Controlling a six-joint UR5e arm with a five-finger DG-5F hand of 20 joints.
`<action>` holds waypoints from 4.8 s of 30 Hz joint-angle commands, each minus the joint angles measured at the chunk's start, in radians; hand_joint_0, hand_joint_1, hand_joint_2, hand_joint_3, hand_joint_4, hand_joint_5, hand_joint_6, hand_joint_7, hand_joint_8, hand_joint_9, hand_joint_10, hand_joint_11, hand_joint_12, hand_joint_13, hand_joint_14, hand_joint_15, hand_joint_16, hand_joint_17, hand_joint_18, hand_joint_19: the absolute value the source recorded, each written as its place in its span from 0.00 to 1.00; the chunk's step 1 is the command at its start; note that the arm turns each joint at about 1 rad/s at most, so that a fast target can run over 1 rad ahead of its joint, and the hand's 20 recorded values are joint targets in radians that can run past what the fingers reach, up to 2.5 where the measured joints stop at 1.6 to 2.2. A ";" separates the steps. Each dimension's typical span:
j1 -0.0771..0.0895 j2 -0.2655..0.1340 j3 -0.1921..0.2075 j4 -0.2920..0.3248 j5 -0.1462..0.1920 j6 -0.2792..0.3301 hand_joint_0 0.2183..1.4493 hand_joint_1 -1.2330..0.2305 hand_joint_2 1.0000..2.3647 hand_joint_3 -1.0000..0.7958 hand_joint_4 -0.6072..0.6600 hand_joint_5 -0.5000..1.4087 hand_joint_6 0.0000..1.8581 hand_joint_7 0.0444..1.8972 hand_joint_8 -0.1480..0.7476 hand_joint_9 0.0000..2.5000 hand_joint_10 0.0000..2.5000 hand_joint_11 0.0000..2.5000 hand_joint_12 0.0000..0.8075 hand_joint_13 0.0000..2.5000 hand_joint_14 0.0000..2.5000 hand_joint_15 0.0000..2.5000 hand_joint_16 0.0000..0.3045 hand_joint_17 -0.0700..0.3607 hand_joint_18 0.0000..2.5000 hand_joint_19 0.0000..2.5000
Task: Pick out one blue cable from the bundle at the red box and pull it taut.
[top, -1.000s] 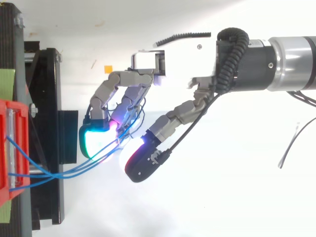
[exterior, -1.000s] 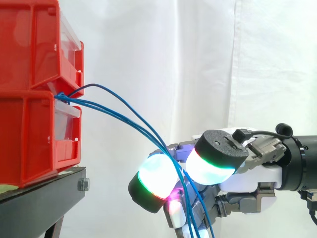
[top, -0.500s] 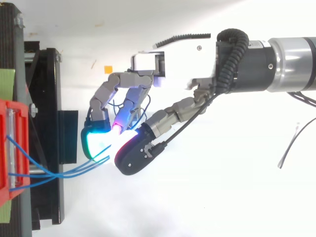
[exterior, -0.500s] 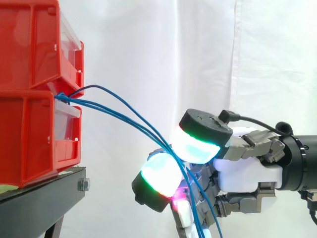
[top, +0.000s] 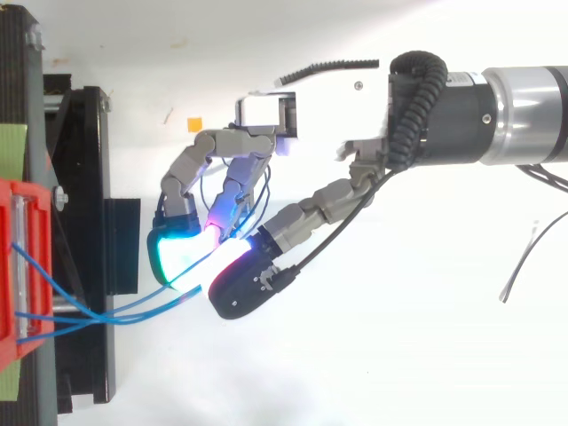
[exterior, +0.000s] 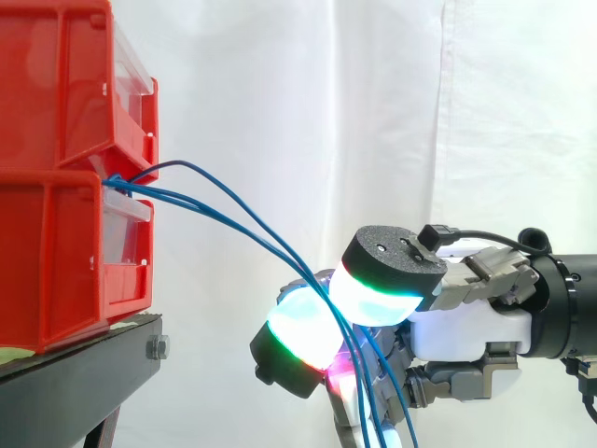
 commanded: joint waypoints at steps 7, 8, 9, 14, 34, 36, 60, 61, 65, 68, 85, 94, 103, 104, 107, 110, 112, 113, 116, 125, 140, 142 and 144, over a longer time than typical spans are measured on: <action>0.002 0.001 0.000 0.000 0.002 0.000 0.46 0.25 0.00 0.28 0.38 0.19 0.50 0.48 0.49 0.43 0.01 0.18 0.50 0.42 0.01 0.22 0.17 0.44 0.37 0.32; 0.002 0.001 0.000 0.000 0.000 0.002 0.46 0.25 0.00 0.28 0.38 0.20 0.51 0.48 0.49 0.43 0.01 0.19 0.50 0.42 0.01 0.22 0.17 0.44 0.37 0.32; 0.002 -0.001 0.000 0.000 0.002 0.002 0.46 0.24 0.00 0.28 0.37 0.20 0.51 0.48 0.49 0.43 0.01 0.19 0.50 0.42 0.01 0.22 0.17 0.44 0.37 0.32; 0.002 -0.001 0.000 0.000 -0.001 0.000 0.44 0.23 0.00 0.28 0.40 0.20 0.50 0.48 0.48 0.43 0.01 0.19 0.50 0.42 0.01 0.22 0.17 0.44 0.37 0.32; 0.002 0.001 0.000 0.002 -0.001 -0.002 0.25 0.30 0.00 0.28 0.56 0.20 0.45 0.43 0.50 0.44 0.01 0.18 0.53 0.42 0.01 0.23 0.19 0.46 0.38 0.33; 0.002 -0.001 0.000 0.002 -0.001 -0.002 0.25 0.34 0.00 0.28 0.55 0.20 0.45 0.44 0.50 0.44 0.01 0.18 0.53 0.42 0.01 0.23 0.19 0.46 0.38 0.32; 0.003 -0.001 0.000 0.002 0.000 -0.002 0.32 0.35 0.01 0.48 0.53 0.21 0.49 0.50 0.54 0.48 0.01 0.21 0.55 0.43 0.01 0.23 0.20 0.48 0.39 0.32; 0.003 0.001 0.000 0.002 0.000 -0.002 0.32 0.35 0.01 0.49 0.53 0.21 0.49 0.50 0.54 0.47 0.01 0.22 0.55 0.43 0.01 0.23 0.20 0.48 0.38 0.33; 0.005 -0.001 0.000 0.002 0.000 -0.002 0.32 0.34 0.01 0.49 0.53 0.21 0.49 0.50 0.53 0.47 0.01 0.21 0.55 0.43 0.01 0.23 0.20 0.48 0.38 0.33; 0.005 0.001 0.000 0.002 0.000 -0.002 0.32 0.33 0.01 0.48 0.53 0.21 0.49 0.50 0.53 0.47 0.01 0.21 0.55 0.43 0.01 0.23 0.19 0.47 0.38 0.32; 0.005 -0.001 0.000 -0.002 0.002 0.000 0.38 0.25 0.02 0.52 0.47 0.21 0.51 0.54 0.51 0.46 0.01 0.22 0.51 0.42 0.01 0.23 0.18 0.45 0.37 0.33; 0.005 0.016 0.000 -0.031 0.000 0.002 0.38 0.26 0.02 0.50 0.47 0.21 0.50 0.53 0.51 0.46 0.01 0.22 0.52 0.42 0.01 0.23 0.18 0.45 0.38 0.33; 0.005 0.063 0.000 -0.138 0.003 -0.034 0.39 0.27 0.02 0.46 0.45 0.21 0.50 0.53 0.51 0.47 0.01 0.22 0.52 0.42 0.01 0.23 0.18 0.45 0.37 0.33; 0.005 0.065 0.000 -0.144 0.003 -0.034 0.40 0.27 0.02 0.45 0.45 0.21 0.50 0.53 0.51 0.47 0.01 0.22 0.51 0.42 0.01 0.23 0.18 0.45 0.37 0.32; 0.003 0.071 0.000 -0.189 0.014 -0.031 0.40 0.27 0.01 0.44 0.45 0.21 0.50 0.53 0.51 0.47 0.01 0.22 0.51 0.42 0.01 0.23 0.18 0.44 0.37 0.32; 0.005 0.080 0.000 -0.219 0.046 -0.029 0.41 0.27 0.01 0.44 0.45 0.20 0.50 0.52 0.51 0.47 0.01 0.23 0.51 0.42 0.01 0.23 0.17 0.44 0.37 0.32; 0.007 0.080 0.000 -0.222 0.057 -0.029 0.40 0.27 0.01 0.44 0.43 0.20 0.50 0.52 0.51 0.48 0.01 0.23 0.51 0.42 0.01 0.23 0.17 0.44 0.37 0.32; 0.007 0.079 0.000 -0.222 0.060 -0.028 0.41 0.27 0.02 0.44 0.41 0.21 0.50 0.52 0.51 0.48 0.01 0.23 0.50 0.42 0.01 0.23 0.17 0.44 0.36 0.31; 0.007 0.080 0.000 -0.221 0.060 -0.018 0.41 0.27 0.01 0.44 0.39 0.20 0.50 0.52 0.50 0.48 0.01 0.23 0.50 0.42 0.01 0.23 0.17 0.43 0.36 0.31; 0.008 0.079 0.000 -0.216 0.100 0.011 0.42 0.27 0.01 0.43 0.38 0.20 0.50 0.51 0.50 0.48 0.01 0.24 0.48 0.40 0.01 0.22 0.16 0.41 0.33 0.29; 0.013 0.079 -0.002 -0.218 0.124 0.011 0.42 0.27 0.01 0.42 0.38 0.20 0.50 0.51 0.50 0.52 0.01 0.33 0.48 0.38 0.01 0.22 0.15 0.40 0.30 0.27; 0.016 0.079 0.000 -0.218 0.123 0.008 0.42 0.27 0.01 0.42 0.38 0.20 0.50 0.51 0.50 0.53 0.01 0.35 0.47 0.38 0.01 0.22 0.15 0.39 0.30 0.27; 0.014 0.079 -0.002 -0.218 0.123 0.008 0.42 0.28 0.01 0.42 0.38 0.20 0.50 0.51 0.50 0.54 0.01 0.36 0.47 0.38 0.01 0.22 0.14 0.39 0.30 0.27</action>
